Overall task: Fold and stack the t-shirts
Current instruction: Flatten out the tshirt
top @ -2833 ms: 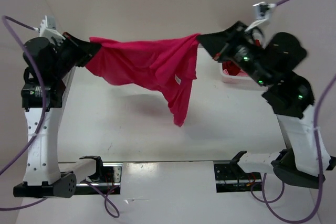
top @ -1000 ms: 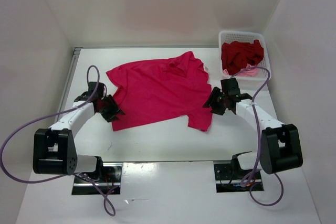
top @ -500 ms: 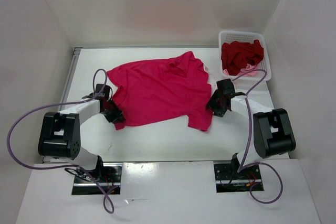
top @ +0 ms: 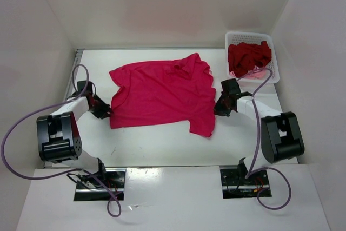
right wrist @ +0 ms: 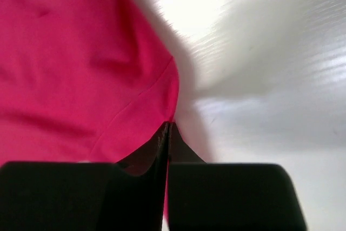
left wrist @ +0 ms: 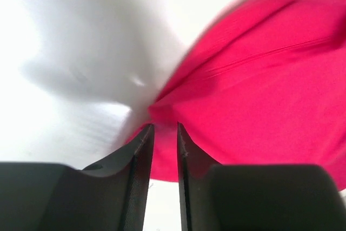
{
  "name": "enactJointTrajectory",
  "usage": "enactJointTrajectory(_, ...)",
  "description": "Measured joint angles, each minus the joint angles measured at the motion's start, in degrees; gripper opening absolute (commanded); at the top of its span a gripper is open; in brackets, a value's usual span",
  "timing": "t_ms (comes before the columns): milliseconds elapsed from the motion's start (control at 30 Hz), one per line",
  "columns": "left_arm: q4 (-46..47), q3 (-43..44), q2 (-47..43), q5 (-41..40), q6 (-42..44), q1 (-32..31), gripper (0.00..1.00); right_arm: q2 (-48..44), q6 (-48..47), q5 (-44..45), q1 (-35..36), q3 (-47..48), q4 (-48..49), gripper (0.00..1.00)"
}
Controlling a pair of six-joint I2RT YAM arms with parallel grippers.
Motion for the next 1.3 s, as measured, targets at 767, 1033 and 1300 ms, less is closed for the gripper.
enactJointTrajectory(767, -6.0, 2.7, -9.5, -1.5, 4.8, -0.2, 0.51, -8.8, -4.6, -1.9, 6.3, 7.6, -12.4, 0.17)
enactJointTrajectory(1033, -8.2, -6.4, -20.2, -1.0, -1.6, -0.2, 0.49, -8.9, -3.8, -2.2, 6.0, 5.9, -9.1, 0.09)
enactJointTrajectory(1300, -6.8, -15.8, -19.9, 0.6, -11.3, -0.2, 0.57, -9.8, -5.6, -2.6, 4.9, 6.0, -7.7, 0.22)
